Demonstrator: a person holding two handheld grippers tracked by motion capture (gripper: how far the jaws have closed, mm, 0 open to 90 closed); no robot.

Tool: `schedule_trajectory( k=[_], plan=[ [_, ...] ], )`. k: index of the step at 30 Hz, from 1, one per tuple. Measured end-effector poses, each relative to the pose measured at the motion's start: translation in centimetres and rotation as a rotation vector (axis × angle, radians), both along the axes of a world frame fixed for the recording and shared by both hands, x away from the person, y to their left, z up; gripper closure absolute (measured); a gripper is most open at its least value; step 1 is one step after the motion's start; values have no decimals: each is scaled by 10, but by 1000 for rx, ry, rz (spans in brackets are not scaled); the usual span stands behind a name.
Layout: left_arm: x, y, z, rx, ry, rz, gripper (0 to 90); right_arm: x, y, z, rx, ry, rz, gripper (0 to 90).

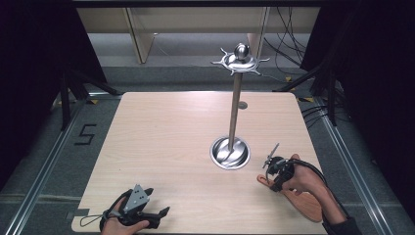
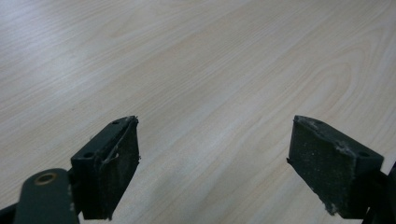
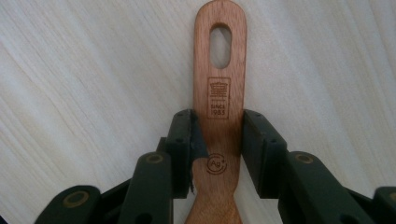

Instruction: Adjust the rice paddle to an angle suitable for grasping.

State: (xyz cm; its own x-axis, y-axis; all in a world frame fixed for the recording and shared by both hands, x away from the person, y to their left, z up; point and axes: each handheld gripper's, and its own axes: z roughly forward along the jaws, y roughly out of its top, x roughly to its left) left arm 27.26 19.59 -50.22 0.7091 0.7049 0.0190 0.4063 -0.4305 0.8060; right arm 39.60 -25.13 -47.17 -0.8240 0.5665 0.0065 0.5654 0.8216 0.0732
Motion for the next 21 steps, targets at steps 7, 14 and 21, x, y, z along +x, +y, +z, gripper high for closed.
schedule_trajectory(
  k=[7, 14, 21],
  plan=[
    [-3, -3, -2, -42, 26, 17, 155, -1, 8, 0, -48, 1, 36, 665],
    [-1, 0, 0, 6, 16, 11, 155, -1, 10, -1, -56, 13, 20, 667],
    [-1, 0, -2, -23, 27, 25, 154, -5, 0, 2, 44, -16, 36, 668]
  ],
)
